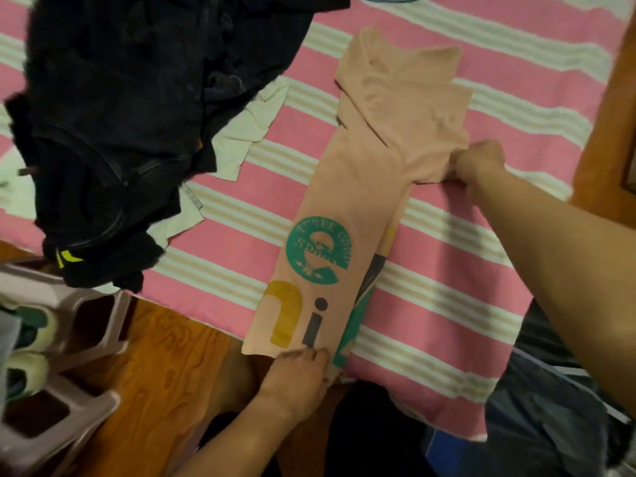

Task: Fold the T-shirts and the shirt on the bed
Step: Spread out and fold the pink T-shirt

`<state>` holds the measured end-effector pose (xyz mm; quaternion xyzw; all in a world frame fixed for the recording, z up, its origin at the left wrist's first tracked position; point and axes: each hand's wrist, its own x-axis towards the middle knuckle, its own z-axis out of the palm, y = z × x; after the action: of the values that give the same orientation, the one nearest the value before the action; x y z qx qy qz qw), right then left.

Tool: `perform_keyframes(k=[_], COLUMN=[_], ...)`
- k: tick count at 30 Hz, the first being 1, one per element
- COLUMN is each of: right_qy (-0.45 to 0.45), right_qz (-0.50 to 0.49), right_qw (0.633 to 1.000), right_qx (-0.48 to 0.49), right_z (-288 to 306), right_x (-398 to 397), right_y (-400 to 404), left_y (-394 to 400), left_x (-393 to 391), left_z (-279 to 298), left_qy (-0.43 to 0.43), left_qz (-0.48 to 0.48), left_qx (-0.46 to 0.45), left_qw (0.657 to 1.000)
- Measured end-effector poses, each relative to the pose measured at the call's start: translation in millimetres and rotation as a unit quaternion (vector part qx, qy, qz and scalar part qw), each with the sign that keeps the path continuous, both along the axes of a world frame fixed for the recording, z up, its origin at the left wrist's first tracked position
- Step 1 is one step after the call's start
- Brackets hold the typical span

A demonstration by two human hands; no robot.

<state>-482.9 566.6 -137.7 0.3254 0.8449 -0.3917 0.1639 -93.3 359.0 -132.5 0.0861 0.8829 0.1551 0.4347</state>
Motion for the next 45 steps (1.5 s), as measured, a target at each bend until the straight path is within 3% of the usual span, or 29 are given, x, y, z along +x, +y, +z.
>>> perform_keyframes(k=[2, 3, 6, 8, 10, 13, 19, 23, 25, 27, 29, 32, 34, 36, 41, 43, 45], right_qy=[0.011, 0.041, 0.138, 0.118, 0.051, -0.039, -0.067, -0.128, -0.145, -0.100, -0.029, 0.029, 0.032, 0.029, -0.006, -0.042, -0.138], right_qz=[0.031, 0.050, 0.135, 0.195, 0.219, 0.201, 0.158, 0.229, 0.254, 0.219, 0.154, 0.075, 0.043, 0.020, -0.056, -0.078, -0.049], right_qw=[0.991, 0.983, 0.974, 0.972, 0.974, 0.979, 0.985, 0.963, 0.955, 0.969, 0.984, 0.992, 0.995, 0.997, 0.998, 0.994, 0.978], right_qx=[0.130, 0.174, 0.122, 0.053, -0.005, -0.010, 0.032, 0.056, 0.050, 0.051, 0.080, 0.094, 0.086, 0.067, 0.041, -0.065, -0.150], right_z=[4.5, 8.5, 12.0, 10.6, 5.9, -8.9, -15.4, -11.6, -2.3, 15.0, 29.7, 29.7, 17.2, 4.5, -22.6, -19.0, -9.4], right_x=[16.2, 32.4, 105.7, 165.6, 218.4, 262.8, 255.2, 248.6, 231.7, 196.1, 143.0, 55.6, 3.3, -37.6, -90.3, -91.5, -76.8], right_y=[-2.2, -6.5, -28.0, -43.5, -58.0, -70.5, -77.6, -75.2, -72.1, -64.2, -48.3, -13.4, 4.0, 7.3, -0.5, 2.6, 6.8], left_y=[-17.7, -28.7, -68.0, -91.1, -101.9, -107.7, -115.9, -113.5, -115.5, -114.0, -106.4, -78.8, -54.3, -34.4, -17.5, -19.1, -24.4], left_x=[-5.0, -5.7, -10.1, -17.7, -24.2, -21.7, -8.2, -15.3, -40.0, -78.8, -133.1, -226.9, -282.6, -319.0, -319.7, -310.6, -308.8], left_z=[1.4, 4.0, 4.1, -3.9, -16.7, -20.5, -6.8, -11.1, -11.7, -5.8, 1.8, 15.9, 10.8, -12.8, -76.5, -84.6, -81.1], left_qy=[0.024, 0.077, 0.239, 0.198, 0.093, 0.025, 0.005, -0.080, -0.137, -0.181, -0.138, 0.051, 0.196, 0.289, 0.397, 0.422, 0.421], left_qz=[-0.005, 0.025, 0.175, 0.309, 0.389, 0.359, 0.415, 0.341, 0.191, 0.041, 0.035, 0.127, 0.177, 0.178, 0.171, 0.150, 0.122], left_qx=[0.004, 0.015, -0.026, -0.062, -0.069, -0.052, 0.018, -0.026, -0.093, -0.138, -0.119, -0.028, 0.027, 0.034, -0.029, -0.024, -0.002], left_qw=[1.000, 0.997, 0.955, 0.928, 0.914, 0.932, 0.910, 0.936, 0.967, 0.973, 0.983, 0.990, 0.964, 0.940, 0.901, 0.894, 0.899])
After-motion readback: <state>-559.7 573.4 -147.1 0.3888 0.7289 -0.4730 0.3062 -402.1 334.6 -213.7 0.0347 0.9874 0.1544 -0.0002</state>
